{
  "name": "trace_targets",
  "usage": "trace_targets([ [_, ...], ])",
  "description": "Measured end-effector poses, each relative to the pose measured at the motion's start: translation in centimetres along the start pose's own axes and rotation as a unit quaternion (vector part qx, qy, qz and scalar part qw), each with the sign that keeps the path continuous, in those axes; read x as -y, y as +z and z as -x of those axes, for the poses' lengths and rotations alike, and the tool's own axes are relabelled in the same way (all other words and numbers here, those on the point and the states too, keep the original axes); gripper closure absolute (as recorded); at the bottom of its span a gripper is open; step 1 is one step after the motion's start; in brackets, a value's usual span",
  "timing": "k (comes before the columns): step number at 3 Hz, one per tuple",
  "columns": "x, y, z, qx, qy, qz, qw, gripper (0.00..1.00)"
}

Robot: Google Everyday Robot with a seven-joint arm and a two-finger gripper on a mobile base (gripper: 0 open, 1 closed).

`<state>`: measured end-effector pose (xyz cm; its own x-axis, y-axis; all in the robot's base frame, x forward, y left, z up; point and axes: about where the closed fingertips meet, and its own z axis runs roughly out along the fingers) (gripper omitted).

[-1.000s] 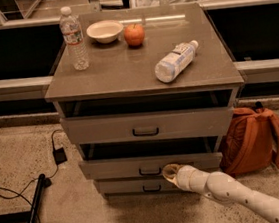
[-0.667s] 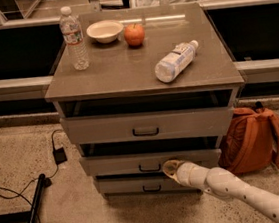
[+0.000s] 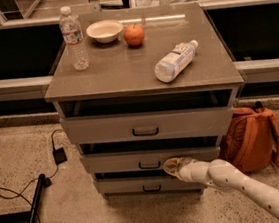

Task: Close middle drawer

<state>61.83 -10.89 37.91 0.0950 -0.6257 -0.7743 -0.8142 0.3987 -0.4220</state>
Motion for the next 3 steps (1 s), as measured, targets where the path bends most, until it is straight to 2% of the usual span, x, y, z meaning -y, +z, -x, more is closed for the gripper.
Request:
trace_targets([
  [1, -0.2, -0.1, -0.2, 0.003, 0.001, 0.007, 1.0, 1.0],
  [2, -1.3, -1.8, -0.9, 0.021, -0.012, 0.037, 0.999, 1.0],
  [3, -3.8, -5.4, -0.3, 0.053, -0.065, 0.089, 0.9925, 1.0],
])
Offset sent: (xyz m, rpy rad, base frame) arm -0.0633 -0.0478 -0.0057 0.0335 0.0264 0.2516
